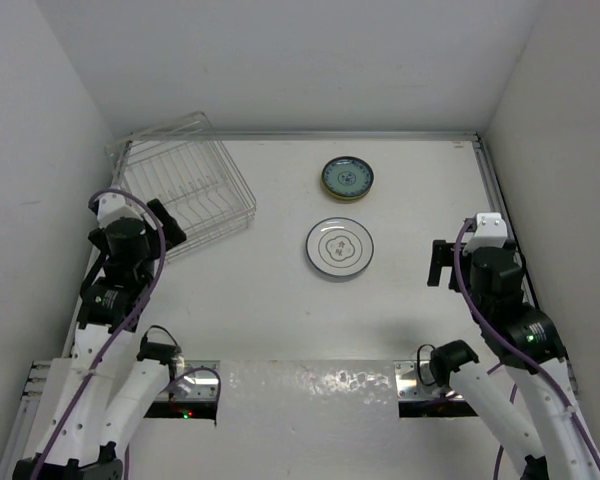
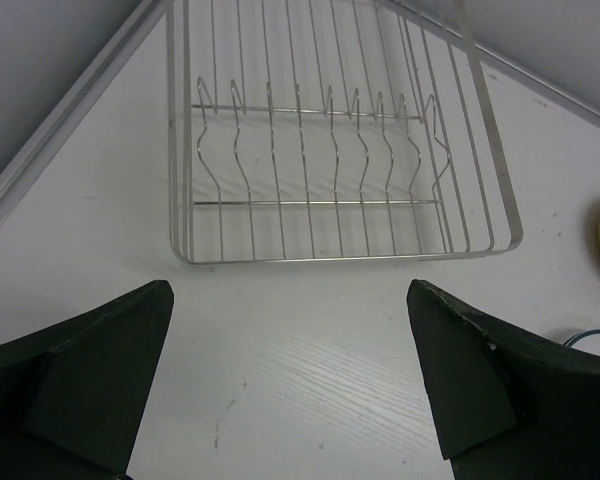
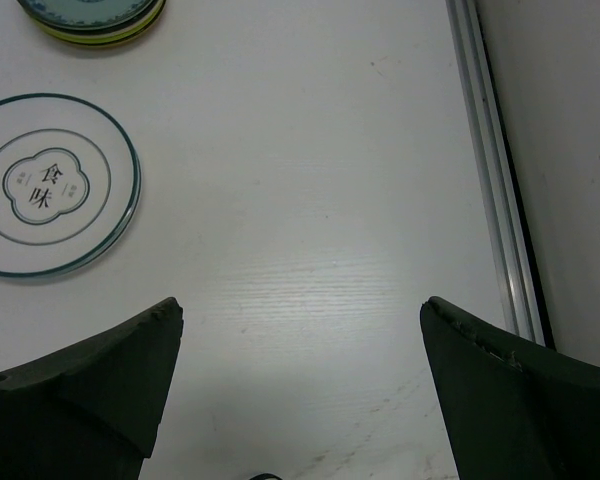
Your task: Unload the plates from the dish rack
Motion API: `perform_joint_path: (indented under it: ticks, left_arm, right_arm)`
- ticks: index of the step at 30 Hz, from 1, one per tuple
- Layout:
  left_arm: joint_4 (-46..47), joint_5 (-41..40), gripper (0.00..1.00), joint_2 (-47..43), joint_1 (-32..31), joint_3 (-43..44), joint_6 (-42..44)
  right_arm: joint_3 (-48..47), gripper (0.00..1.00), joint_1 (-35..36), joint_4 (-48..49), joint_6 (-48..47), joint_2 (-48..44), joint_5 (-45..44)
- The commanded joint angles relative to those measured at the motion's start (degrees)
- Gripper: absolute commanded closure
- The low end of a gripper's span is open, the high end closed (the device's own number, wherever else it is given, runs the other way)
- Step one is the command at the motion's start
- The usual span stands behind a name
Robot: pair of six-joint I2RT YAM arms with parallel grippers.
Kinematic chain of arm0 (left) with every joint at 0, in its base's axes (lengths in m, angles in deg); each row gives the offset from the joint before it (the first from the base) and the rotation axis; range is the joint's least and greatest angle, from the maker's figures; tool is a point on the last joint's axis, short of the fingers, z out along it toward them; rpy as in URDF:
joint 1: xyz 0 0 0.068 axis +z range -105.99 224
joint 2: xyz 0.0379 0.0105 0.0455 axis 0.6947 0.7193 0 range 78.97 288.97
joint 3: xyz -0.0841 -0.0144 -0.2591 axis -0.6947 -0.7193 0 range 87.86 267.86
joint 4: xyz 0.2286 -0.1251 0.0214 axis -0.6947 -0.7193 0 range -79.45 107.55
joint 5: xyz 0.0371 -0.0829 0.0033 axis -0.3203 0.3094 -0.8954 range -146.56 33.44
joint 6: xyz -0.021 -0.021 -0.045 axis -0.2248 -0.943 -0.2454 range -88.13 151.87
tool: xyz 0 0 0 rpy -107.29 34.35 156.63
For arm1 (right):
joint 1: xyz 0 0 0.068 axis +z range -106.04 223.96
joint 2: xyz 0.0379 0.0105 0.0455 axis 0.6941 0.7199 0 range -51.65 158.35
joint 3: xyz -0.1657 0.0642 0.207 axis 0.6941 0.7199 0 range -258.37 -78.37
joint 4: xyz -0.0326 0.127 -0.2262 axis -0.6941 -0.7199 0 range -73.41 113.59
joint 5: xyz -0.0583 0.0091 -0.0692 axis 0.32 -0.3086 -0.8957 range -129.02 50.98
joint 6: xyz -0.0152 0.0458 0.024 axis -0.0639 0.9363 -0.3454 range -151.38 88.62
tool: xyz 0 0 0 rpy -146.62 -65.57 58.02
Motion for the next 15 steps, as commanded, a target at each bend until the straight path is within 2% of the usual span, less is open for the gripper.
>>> perform_joint_path:
  ticks: [1,15]
  left_arm:
    - [2.4,1.0,0.00,0.0,0.1,-0.5,-0.2]
    - [2.6,1.2,0.00,-0.7,0.1,-0.6,-0.1]
  right_arm:
    - [0.3,0.01,0.2,1.8,-0.6,-0.1,0.5]
    - [1.2,0.01,0.2,2.2,0.2,1.5,1.5]
